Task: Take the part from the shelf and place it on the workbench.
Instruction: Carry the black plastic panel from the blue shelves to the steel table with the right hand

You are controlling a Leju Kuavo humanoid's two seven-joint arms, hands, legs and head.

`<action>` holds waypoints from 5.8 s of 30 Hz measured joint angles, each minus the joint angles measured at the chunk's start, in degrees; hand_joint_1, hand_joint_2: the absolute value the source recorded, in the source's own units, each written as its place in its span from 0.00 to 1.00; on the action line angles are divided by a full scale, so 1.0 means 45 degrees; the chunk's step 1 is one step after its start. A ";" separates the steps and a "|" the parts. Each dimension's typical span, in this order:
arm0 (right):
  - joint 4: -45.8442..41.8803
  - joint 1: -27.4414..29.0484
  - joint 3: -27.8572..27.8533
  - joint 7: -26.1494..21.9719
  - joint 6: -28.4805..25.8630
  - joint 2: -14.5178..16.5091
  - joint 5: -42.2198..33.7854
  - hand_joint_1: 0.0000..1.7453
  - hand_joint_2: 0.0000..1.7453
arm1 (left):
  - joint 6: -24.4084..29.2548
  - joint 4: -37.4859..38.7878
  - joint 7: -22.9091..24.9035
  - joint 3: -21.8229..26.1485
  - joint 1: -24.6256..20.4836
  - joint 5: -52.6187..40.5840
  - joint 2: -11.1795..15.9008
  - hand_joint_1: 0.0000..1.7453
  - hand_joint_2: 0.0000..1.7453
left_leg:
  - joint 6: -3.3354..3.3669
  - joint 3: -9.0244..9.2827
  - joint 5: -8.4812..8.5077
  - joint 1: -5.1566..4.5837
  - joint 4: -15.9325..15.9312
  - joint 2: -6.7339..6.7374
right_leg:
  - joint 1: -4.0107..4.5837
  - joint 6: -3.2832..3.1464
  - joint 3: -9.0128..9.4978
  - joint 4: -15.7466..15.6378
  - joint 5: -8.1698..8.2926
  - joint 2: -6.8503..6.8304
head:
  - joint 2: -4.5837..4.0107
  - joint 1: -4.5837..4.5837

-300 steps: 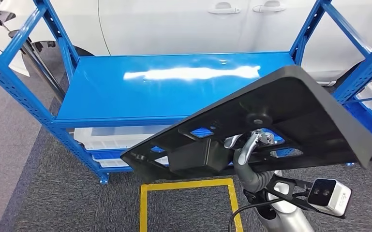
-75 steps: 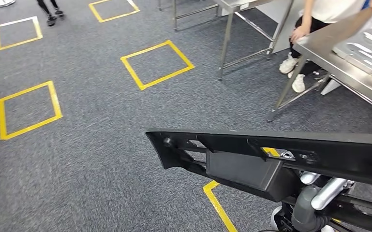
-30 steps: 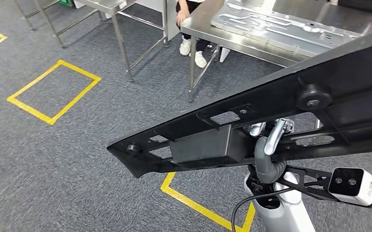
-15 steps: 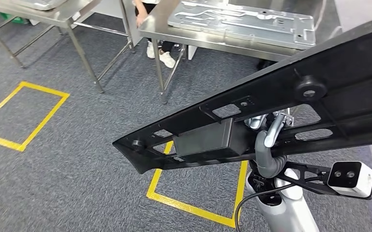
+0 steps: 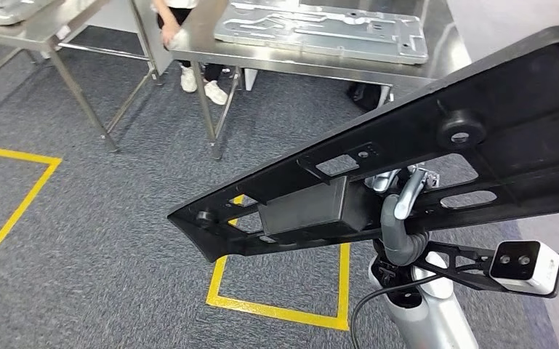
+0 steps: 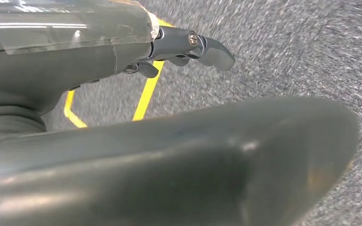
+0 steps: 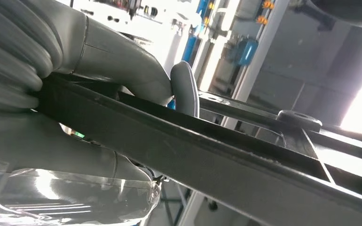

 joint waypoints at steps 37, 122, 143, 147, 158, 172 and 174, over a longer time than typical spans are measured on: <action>-0.0123 0.0368 -0.0186 -0.0080 -0.0392 0.0005 0.0852 1.00 1.00 | -0.0300 0.0005 -0.0155 0.0091 -0.0059 -0.0402 0.0060 0.00 0.00 | -0.0038 0.0918 -0.0789 -0.0097 -0.0068 0.0067 | 0.0160 -0.0320 0.0896 -0.2534 0.1870 -0.0162 | 0.0000 -0.0002; -0.1123 0.1197 -0.0492 -0.0480 -0.0159 0.0322 0.1018 1.00 1.00 | -0.0323 0.0005 -0.0384 0.0622 -0.0065 -0.0944 0.0316 0.00 0.00 | 0.0116 0.0069 0.0111 -0.0127 -0.0054 0.0049 | 0.0080 -0.0081 0.1565 -0.0449 -0.0099 0.0062 | 0.0000 -0.0005; -0.1180 0.1287 -0.0560 -0.0239 -0.0184 0.0674 0.1165 1.00 1.00 | -0.0398 0.0010 -0.0379 0.0676 -0.0086 -0.1069 0.0306 0.00 0.00 | -0.0363 -0.1060 -0.0844 -0.0155 0.1665 0.0045 | 0.0311 -0.0931 0.2495 -0.3229 0.0960 0.0071 | -0.0001 -0.0009; -0.1127 0.1280 -0.0580 -0.0178 -0.0416 0.0722 0.1287 1.00 1.00 | -0.0407 0.0008 -0.0412 0.0704 -0.0059 -0.1066 0.0319 0.00 0.00 | -0.0121 -0.0881 0.0588 -0.0311 0.0274 -0.0024 | 0.0345 -0.0703 0.2710 -0.3173 0.0713 0.0184 | 0.0000 -0.0009; 0.0740 0.0015 -0.3472 -0.0220 -0.4223 0.0194 0.3534 1.00 1.00 | -0.0559 0.0009 -0.0579 0.0959 -0.0062 -0.1305 0.0289 0.00 0.00 | 0.0077 0.0252 -0.0030 -0.0209 0.0008 -0.0070 | 0.0004 -0.0124 0.0785 -0.1619 0.1091 -0.0060 | 0.0000 -0.0005; 0.6643 -0.4318 -0.7093 0.1821 -1.1310 -0.3024 1.2394 1.00 1.00 | -0.0889 0.0010 -0.0831 0.1347 -0.0022 -0.1757 0.0316 0.00 0.00 | -0.0442 -0.1931 -0.0760 -0.0180 0.3102 -0.0073 | 0.0082 -0.0750 0.2136 -0.3380 0.1341 -0.0052 | 0.0000 -0.0005; 0.7190 -0.4637 -0.7100 0.1846 -1.1423 -0.3221 1.2527 1.00 1.00 | -0.0889 0.0010 -0.0831 0.1372 -0.0027 -0.1764 0.0319 0.00 0.00 | -0.0318 -0.1437 0.0438 -0.0211 0.1400 -0.0074 | 0.0102 -0.0689 0.2408 -0.3376 0.1130 -0.0040 | 0.0000 -0.0005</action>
